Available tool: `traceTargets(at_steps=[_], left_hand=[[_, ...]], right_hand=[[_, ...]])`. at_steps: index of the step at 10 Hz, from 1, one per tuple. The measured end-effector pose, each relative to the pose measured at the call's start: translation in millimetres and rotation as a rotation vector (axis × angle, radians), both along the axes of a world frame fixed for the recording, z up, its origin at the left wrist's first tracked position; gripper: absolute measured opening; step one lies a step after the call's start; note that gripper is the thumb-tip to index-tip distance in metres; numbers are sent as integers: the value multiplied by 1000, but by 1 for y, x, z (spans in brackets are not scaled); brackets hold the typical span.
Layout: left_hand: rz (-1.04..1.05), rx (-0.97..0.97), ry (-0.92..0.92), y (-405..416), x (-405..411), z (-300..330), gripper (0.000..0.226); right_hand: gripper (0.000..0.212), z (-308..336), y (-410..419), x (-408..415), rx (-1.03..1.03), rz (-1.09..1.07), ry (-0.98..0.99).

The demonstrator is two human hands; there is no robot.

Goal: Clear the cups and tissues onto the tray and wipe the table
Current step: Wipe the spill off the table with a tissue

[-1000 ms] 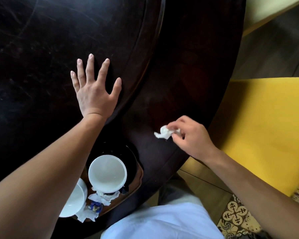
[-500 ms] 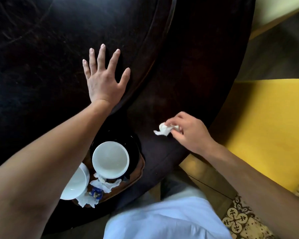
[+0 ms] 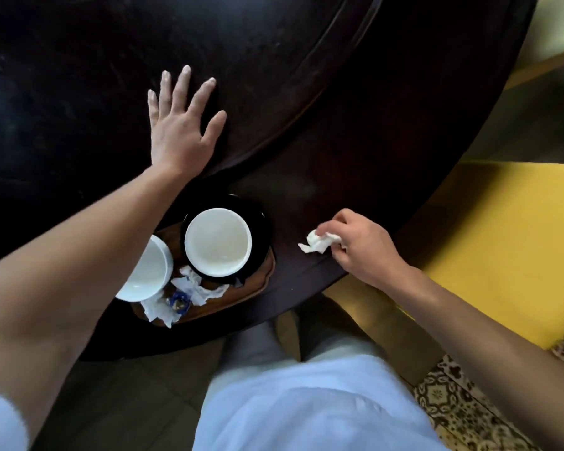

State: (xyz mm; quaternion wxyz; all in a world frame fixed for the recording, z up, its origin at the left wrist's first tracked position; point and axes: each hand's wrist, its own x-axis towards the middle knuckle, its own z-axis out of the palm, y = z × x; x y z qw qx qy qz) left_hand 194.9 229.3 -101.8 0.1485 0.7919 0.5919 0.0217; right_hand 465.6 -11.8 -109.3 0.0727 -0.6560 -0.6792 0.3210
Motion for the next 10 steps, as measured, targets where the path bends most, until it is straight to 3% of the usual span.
traceTargets(at_steps=[1,2,3,4,8,10], left_hand=[[1,40,23,-3,3,-2,60],[7,40,18,-3,3,-1,61],[9,43,14,-3,3,0,62],[10,36,14,-4,3,1,62],[8,52,12,-5,-2,-1,62],[6,59,14,-4,-5,-2,62]], right_hand=[[30,8,-24,0,-74,42,2],[27,11,-18,11,-67,-106,90],[30,9,10,28,86,-374,105],[30,2,26,33,75,-415,56],[27,4,-50,-11,-140,-124,84],[28,6,-23,-5,-23,-256,114]])
